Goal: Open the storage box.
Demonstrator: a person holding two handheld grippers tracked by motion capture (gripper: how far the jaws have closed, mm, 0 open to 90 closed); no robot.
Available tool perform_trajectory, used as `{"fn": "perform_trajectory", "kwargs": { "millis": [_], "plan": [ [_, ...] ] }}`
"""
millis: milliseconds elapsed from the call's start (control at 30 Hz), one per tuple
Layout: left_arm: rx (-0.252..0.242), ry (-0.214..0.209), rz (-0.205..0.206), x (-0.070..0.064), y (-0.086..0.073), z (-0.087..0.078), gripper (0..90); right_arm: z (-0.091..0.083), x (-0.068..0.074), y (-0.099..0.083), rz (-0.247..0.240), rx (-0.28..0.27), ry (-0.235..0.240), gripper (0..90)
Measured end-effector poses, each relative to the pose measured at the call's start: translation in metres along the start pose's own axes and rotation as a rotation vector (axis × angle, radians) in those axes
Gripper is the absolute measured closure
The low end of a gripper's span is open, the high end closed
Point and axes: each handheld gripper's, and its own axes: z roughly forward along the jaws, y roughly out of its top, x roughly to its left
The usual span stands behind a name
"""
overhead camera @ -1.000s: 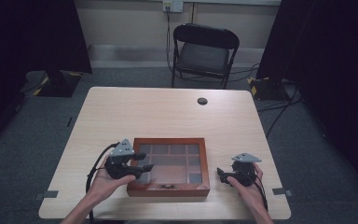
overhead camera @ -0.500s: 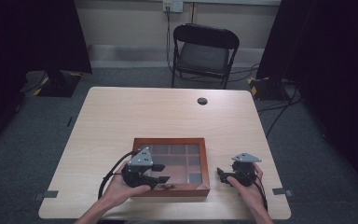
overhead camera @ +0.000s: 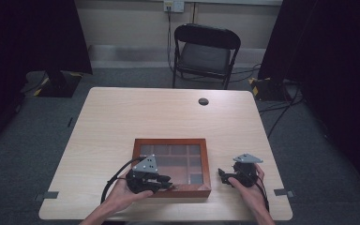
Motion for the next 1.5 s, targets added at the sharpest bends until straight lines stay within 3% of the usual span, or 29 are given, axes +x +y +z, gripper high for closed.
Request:
{"fn": "perform_trajectory", "kwargs": {
  "millis": [167, 267, 500, 633, 967, 1500],
  "plan": [
    [0.032, 0.004, 0.019, -0.003, 0.0, 0.007, 78.1, 0.0, 0.0, 0.0, 0.0, 0.0, 0.0, 12.2],
    [0.027, -0.002, 0.018, -0.002, 0.0, 0.007, 79.6, 0.0, 0.0, 0.0, 0.0, 0.0, 0.0, 12.2],
    [0.014, 0.027, 0.054, -0.007, -0.003, 0.008, 79.8, 0.0, 0.0, 0.0, -0.001, 0.0, 0.0, 12.2],
    [-0.005, 0.011, 0.047, -0.005, -0.004, 0.008, 80.4, 0.0, 0.0, 0.0, -0.001, 0.0, 0.0, 12.2],
    [0.005, -0.03, 0.006, 0.001, -0.002, 0.007, 81.2, 0.0, 0.0, 0.0, 0.0, 0.0, 0.0, 12.2],
    [-0.003, -0.065, -0.003, 0.005, 0.001, -0.004, 81.2, 0.0, 0.0, 0.0, 0.0, 0.0, 0.0, 12.2]
  ]
}}
